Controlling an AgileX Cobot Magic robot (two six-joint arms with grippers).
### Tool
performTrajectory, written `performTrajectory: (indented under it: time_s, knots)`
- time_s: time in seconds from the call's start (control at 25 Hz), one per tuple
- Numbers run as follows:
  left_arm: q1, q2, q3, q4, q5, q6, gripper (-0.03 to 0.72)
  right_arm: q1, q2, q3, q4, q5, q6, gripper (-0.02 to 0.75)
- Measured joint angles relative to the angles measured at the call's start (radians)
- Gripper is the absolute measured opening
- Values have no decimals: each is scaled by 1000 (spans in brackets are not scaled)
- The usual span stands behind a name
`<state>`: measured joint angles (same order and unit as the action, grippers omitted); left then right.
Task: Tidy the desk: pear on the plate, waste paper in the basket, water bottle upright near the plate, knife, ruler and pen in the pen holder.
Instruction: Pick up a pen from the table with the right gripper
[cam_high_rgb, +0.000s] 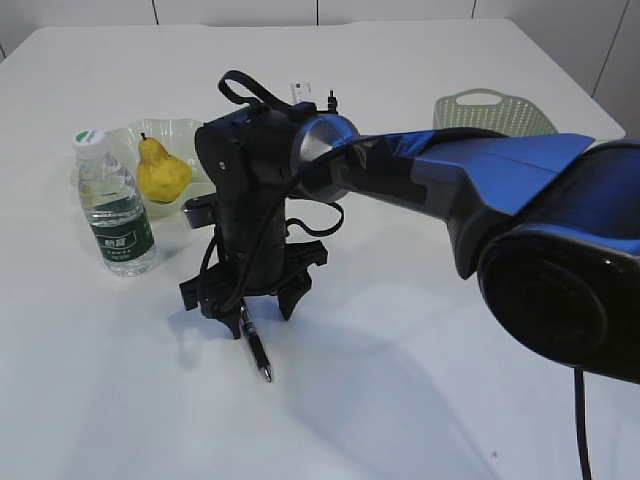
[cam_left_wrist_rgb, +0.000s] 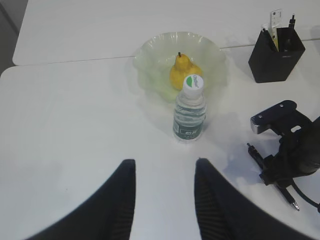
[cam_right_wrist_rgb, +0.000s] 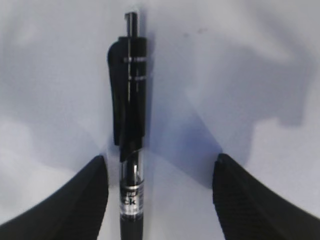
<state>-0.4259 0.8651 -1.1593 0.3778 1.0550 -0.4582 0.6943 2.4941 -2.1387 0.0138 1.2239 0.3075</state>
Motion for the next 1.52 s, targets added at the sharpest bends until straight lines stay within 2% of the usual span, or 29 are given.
performTrajectory:
  time_s: [0.2,0.28,0.36,0.56,0.6,1.24,1.52]
  knots:
    - [0,0,0,0,0,0,274,0,0,0,0,0,-1,510]
    - [0,0,0,0,0,0,274,0,0,0,0,0,-1,473]
    - [0,0,0,0,0,0,274,0,0,0,0,0,-1,407]
    - [0,0,0,0,0,0,274,0,0,0,0,0,-4,120]
    - [0,0,0,0,0,0,274,0,0,0,0,0,-4,102]
    - [0,0,0,0,0,0,274,0,-36,-65,-1,0,-6,89]
    - [0,0,0,0,0,0,274,0,-176,-66,-103,4,-10,88]
